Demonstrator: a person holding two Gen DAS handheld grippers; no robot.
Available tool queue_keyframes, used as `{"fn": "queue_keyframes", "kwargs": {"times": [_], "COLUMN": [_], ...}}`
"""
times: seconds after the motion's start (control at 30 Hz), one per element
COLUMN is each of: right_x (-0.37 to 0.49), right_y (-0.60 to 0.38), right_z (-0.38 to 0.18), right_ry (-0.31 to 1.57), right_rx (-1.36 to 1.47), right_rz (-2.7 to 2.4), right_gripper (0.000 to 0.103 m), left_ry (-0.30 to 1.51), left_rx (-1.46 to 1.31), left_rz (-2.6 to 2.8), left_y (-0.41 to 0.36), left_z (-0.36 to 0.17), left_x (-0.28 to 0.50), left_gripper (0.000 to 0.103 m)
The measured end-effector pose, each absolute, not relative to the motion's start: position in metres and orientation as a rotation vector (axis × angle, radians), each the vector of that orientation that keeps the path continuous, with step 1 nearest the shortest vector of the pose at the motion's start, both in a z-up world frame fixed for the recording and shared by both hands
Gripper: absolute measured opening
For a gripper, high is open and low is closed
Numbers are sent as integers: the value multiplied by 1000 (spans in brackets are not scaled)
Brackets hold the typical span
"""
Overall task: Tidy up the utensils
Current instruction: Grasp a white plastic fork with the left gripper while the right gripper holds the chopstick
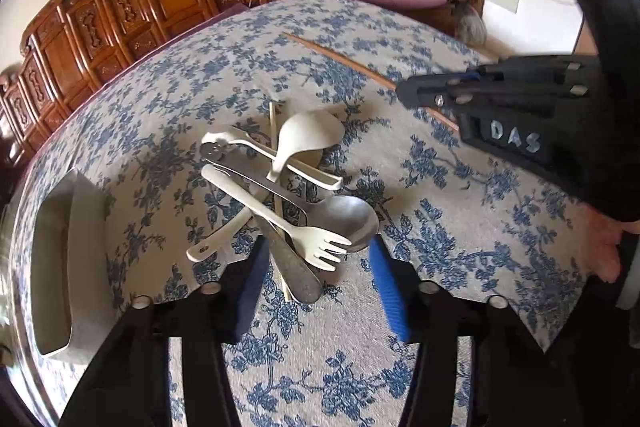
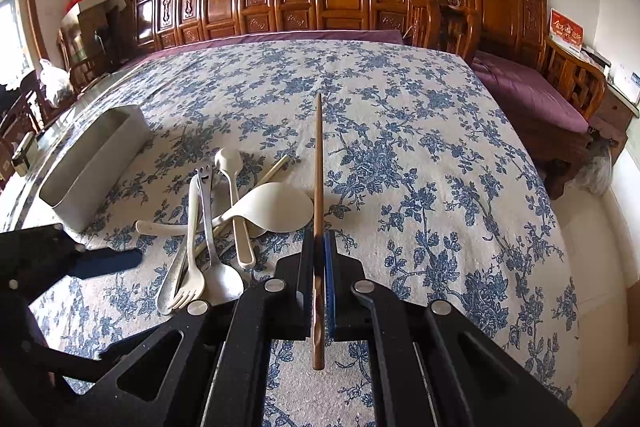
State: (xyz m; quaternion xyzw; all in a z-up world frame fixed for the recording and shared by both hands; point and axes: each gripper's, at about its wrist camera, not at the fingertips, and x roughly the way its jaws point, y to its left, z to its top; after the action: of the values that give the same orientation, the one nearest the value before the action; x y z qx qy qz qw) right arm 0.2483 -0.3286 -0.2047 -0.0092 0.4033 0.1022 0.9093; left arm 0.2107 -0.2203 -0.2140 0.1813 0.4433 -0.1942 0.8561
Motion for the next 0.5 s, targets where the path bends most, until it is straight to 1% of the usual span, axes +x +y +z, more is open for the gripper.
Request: {"fn": "queue_keyframes", "kwargs": {"times": [0.13, 0.17, 0.23, 0.3, 0.33, 0.4, 0.47, 0.5], "right_x": [248, 248, 248, 248, 247, 247, 247, 247], "right_y": [-328, -328, -327, -327, -326, -326, -326, -325], "right_z": [-203, -203, -203, -202, -202, -202, -202, -202], "right_ry": [828, 827, 825, 823, 823, 824, 823, 824], "right_rx": [-11, -11, -12, -12, -13, -15, -15, -17], "right_rz": [216, 218, 221, 223, 223, 223, 224, 225], "right_gripper": [6, 6, 6, 6, 6, 6, 6, 6], "left_ry": [940, 942, 941, 938, 937, 936, 941, 946], "left_rx": [410, 414, 422, 426, 429, 425, 406, 385], "left_rz": [-404, -407, -407, -410, -411, -414, -423, -433], "left_y": [-225, -226, -227, -227, -227, -223, -219, -216], "left_z": [-222, -223, -224, -224, -224, -223, -222, -220], "left_x": [214, 214, 215, 215, 215, 214, 215, 214], "left_gripper": [38, 35, 32, 23, 21, 11, 5, 4]}}
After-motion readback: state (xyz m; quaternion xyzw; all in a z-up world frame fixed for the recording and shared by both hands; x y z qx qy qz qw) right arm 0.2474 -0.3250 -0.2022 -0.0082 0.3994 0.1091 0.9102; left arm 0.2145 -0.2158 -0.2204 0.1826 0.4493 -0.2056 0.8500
